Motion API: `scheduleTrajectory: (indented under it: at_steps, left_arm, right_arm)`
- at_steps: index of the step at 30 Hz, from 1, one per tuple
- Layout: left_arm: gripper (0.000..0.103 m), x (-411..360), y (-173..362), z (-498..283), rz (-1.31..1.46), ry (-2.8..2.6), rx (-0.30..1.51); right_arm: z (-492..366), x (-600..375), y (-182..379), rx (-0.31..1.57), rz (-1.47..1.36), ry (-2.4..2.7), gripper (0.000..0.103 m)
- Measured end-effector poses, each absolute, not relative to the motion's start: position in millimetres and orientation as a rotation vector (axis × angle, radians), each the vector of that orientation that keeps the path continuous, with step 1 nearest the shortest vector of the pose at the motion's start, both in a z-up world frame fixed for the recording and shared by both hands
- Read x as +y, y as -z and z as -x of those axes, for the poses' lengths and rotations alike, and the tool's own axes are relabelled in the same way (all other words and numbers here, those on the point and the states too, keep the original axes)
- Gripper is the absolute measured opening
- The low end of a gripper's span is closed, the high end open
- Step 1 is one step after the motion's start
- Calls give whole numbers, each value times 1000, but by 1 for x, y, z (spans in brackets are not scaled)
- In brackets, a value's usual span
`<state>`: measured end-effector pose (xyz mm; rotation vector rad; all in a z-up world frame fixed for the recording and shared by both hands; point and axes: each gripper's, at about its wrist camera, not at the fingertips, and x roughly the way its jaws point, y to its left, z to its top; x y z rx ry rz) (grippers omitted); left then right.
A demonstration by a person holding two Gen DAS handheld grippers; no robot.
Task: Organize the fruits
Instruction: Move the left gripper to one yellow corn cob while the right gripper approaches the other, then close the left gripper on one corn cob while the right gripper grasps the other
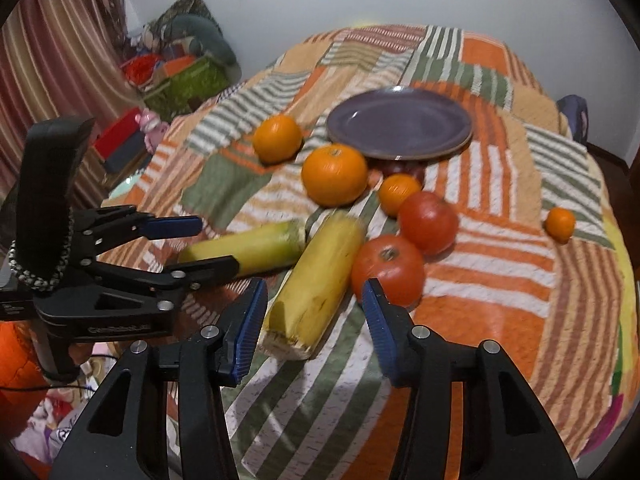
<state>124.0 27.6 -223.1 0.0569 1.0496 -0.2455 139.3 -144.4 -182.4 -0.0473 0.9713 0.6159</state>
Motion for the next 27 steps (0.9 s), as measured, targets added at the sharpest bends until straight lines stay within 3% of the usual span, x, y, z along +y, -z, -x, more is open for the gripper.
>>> scheduleTrajectory:
  at_steps: [13,24,27]
  left_arm:
    - [65,26,239,-131,-37,251,1054]
    - [38,23,230,-113,11,317,1109]
    - [38,11,227,-103,-1,338,1118]
  right_arm:
    - [-152,-132,206,1035,54,-628,47]
    - [-150,-137,202,1034,108,-670,42]
    - [-144,-142,200,1038,120,-683,41]
